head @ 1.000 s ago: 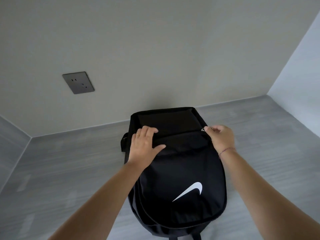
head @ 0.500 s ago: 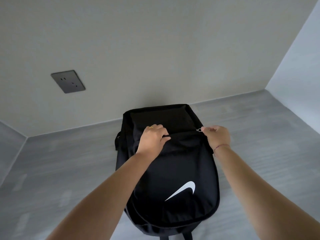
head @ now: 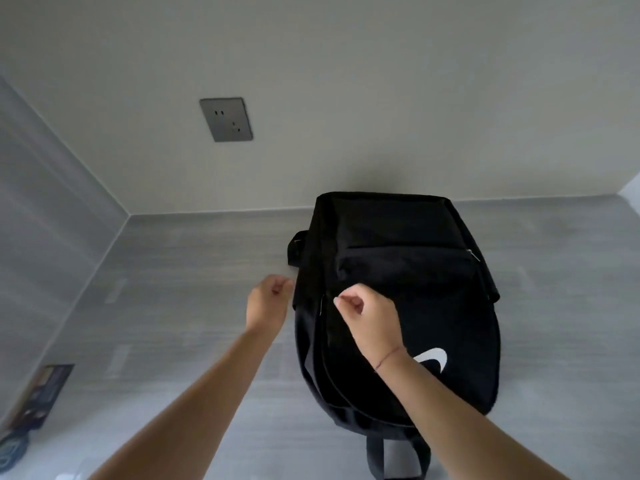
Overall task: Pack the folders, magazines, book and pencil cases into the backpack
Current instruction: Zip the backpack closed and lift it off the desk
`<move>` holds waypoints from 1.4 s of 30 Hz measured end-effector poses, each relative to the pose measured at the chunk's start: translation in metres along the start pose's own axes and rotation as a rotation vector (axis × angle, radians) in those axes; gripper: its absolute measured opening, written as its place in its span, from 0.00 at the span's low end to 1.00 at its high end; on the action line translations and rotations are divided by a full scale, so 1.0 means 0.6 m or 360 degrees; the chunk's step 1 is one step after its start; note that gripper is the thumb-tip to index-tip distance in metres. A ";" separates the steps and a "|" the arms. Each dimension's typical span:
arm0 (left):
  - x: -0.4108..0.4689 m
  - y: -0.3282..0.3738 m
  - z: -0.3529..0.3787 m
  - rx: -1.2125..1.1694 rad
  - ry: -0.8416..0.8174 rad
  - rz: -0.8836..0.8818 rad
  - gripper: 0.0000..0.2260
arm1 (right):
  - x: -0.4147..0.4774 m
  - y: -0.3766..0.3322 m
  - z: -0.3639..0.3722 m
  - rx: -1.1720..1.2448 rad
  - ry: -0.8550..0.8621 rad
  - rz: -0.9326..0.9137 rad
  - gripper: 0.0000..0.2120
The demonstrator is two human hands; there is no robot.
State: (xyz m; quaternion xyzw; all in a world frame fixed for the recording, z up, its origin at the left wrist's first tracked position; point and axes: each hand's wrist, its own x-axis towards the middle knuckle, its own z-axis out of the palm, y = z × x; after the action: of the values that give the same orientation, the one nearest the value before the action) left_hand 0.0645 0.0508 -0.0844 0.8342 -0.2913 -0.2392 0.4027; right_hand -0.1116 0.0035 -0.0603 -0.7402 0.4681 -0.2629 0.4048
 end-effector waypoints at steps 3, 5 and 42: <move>-0.029 -0.029 0.011 -0.0058 -0.0137 -0.0026 0.07 | -0.027 -0.001 0.060 -0.0076 -0.0187 0.0132 0.07; -0.046 -0.035 0.027 -0.0122 -0.0289 -0.0098 0.08 | -0.031 0.002 0.078 -0.0053 -0.0150 0.0302 0.08; -0.074 0.002 0.000 -0.0308 -0.0434 -0.0111 0.08 | -0.097 -0.016 0.066 0.0094 -0.0460 0.0469 0.18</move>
State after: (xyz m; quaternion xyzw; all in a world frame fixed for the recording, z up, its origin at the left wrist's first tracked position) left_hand 0.0323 0.0806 -0.0763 0.7609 -0.2898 -0.3909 0.4292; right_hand -0.1012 0.0725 -0.0743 -0.6816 0.5004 -0.1054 0.5233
